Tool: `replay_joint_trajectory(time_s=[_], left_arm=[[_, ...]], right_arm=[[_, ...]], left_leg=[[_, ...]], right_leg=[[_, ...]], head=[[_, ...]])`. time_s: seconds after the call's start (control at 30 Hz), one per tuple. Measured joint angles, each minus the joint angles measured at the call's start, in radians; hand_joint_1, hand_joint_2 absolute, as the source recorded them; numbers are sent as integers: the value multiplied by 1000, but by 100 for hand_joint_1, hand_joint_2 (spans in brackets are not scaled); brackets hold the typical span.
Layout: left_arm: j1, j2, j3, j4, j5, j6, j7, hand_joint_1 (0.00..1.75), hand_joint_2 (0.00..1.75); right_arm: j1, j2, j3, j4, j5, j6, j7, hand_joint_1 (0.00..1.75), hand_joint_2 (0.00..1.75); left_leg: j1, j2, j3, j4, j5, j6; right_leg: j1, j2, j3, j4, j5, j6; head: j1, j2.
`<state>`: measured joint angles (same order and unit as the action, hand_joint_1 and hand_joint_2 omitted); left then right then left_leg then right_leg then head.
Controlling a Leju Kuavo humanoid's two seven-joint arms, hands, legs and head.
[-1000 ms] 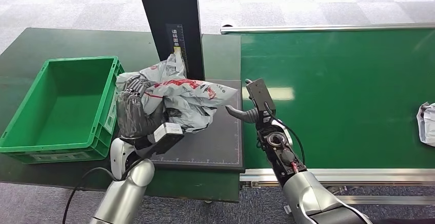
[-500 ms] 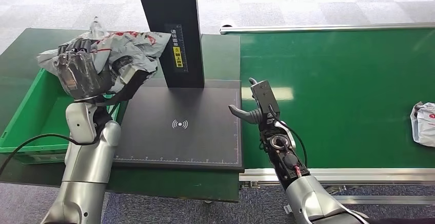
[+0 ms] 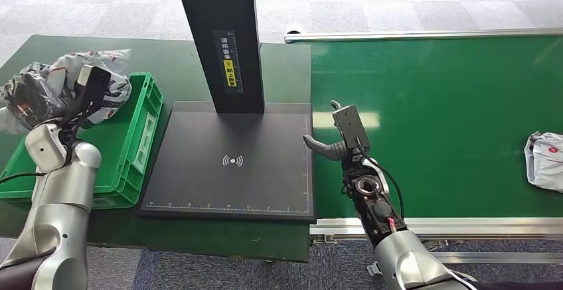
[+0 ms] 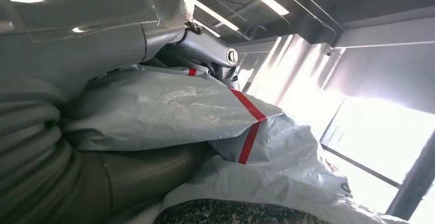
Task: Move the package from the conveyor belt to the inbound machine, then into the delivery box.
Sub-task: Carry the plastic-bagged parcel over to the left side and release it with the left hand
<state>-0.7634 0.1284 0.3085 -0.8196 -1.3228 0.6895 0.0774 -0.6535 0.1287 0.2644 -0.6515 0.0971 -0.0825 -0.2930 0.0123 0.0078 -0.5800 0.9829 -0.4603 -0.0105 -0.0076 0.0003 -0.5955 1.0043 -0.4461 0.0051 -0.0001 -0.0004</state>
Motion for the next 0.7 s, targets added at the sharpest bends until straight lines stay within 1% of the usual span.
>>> replay_joint_trajectory(time_s=[0.03, 0.1, 0.13, 0.2, 0.27, 0.4, 0.5, 0.57, 0.7], left_arm=[[-1, 2, 29, 7, -10, 0, -7, 93, 175], [-2, 4, 81, 22, -34, 0, -12, 16, 175], [-2, 4, 102, 27, -46, 0, -12, 0, 175], [-2, 2, 135, 35, -61, 0, -19, 0, 175], [-2, -3, 161, 40, -56, 0, -50, 0, 175], [0, -31, 203, 27, -16, 0, -189, 0, 175], [7, -64, 240, -14, 0, 0, -297, 0, 175], [12, -87, 266, -46, 4, 0, -349, 0, 175], [13, -114, 299, -85, 8, 1, -369, 0, 175]], right_arm=[[0, 0, 0, -2, 0, 0, 0, 0, 175], [1, 1, 0, -7, 0, 0, 0, 0, 175], [1, 1, 0, -9, 0, 0, 1, 0, 175], [2, 3, 0, -14, 0, 0, 3, 0, 175], [3, 5, 0, -21, 0, 0, 6, 0, 175], [9, 7, 0, -35, 0, 0, 8, 0, 175], [10, 7, 0, -38, 2, 0, 8, 0, 175], [10, 7, 0, -39, 4, 2, 8, 0, 175], [10, 7, 0, -39, 5, 4, 8, 0, 175]], left_leg=[[0, 0, 0, 0, 0, 0], [0, 0, 0, 0, 0, 0], [0, 0, 0, 0, 0, 0], [0, -1, 0, 0, 0, 0], [0, -1, 0, 0, 0, 0], [0, -1, 0, 0, 0, 0], [0, -1, -1, 0, 0, 0], [0, -1, -1, 0, 0, 0], [0, -1, -1, 0, 0, 0]], right_leg=[[0, 0, 0, 0, 0, 0], [0, 0, 0, 0, 0, 0], [0, 0, 0, 0, 0, 0], [0, 0, 0, 0, 0, 0], [0, 0, 0, 0, 0, 0], [0, 0, 0, 0, 0, 0], [0, 0, 0, 0, 0, 0], [0, 0, 0, 0, 0, 0], [0, 0, 0, 0, 0, 0]], head=[[0, 0], [0, 0], [0, 0], [0, 0], [0, 0], [0, 0], [0, 0], [0, 0], [0, 0]])
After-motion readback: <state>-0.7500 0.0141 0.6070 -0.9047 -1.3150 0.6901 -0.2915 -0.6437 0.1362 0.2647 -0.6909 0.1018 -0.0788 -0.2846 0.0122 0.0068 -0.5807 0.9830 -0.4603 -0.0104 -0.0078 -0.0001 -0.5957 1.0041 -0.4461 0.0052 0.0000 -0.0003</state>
